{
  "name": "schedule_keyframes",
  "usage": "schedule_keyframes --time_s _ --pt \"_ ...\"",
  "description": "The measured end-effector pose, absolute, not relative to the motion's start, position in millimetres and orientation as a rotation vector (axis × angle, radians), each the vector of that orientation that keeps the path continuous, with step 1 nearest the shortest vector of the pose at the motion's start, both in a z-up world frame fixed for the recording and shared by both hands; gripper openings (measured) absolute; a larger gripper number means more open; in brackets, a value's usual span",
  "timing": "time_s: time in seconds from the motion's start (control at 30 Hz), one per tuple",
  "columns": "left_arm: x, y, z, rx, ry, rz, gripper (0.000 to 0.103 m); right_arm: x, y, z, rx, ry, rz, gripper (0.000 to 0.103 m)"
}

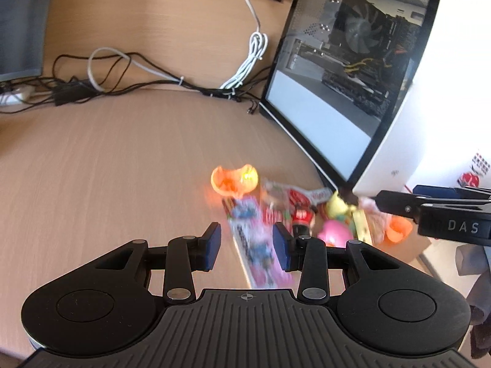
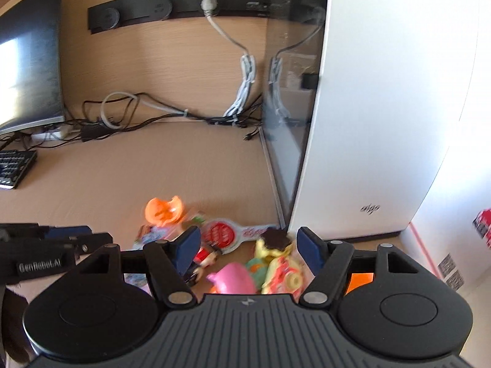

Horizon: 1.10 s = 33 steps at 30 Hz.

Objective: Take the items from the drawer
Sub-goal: 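Push the empty drawer closed with both tools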

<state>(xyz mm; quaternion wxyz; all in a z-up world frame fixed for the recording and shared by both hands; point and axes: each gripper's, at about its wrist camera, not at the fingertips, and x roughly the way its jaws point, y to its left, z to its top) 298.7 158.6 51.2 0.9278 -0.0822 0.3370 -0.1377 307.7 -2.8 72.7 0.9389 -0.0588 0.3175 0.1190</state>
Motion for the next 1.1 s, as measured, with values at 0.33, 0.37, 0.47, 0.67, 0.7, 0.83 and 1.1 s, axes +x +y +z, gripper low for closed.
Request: schedule_keyframes --time_s 0.33,0.37,0.47,0.67,0.7,0.83,1.1 --pt "208.4 144.0 56.3 -0.181 0.674 -0.183 0.04 224.9 -35.8 71.6 -0.133 0.614 0.308 0.07" --pt "195.9 139.2 57.0 -0.183 0.678 -0.167 0.04 215.2 -45.1 70.9 -0.125 0.617 0.311 0.07" --pt "158.0 120.9 58.1 -0.183 0.697 -0.143 0.04 180.0 -76.0 68.5 -0.126 0.614 0.306 0.07" --pt "76.7 70.9 56.0 -0.114 0.712 -0.106 0.04 110.5 -139.1 56.6 -0.107 0.609 0.342 0.07" --pt "63.2 61.3 53.6 -0.103 0.72 -0.099 0.04 100.3 -147.6 52.5 -0.104 0.615 0.352 0.07" --pt "18.2 26.1 38.1 -0.071 0.754 -0.115 0.04 59.8 -175.2 30.2 -0.143 0.643 0.376 0.07" --pt "-13.8 -7.2 5.2 -0.066 0.852 -0.115 0.041 27.8 -206.3 -17.0 -0.161 0.74 0.35 0.07"
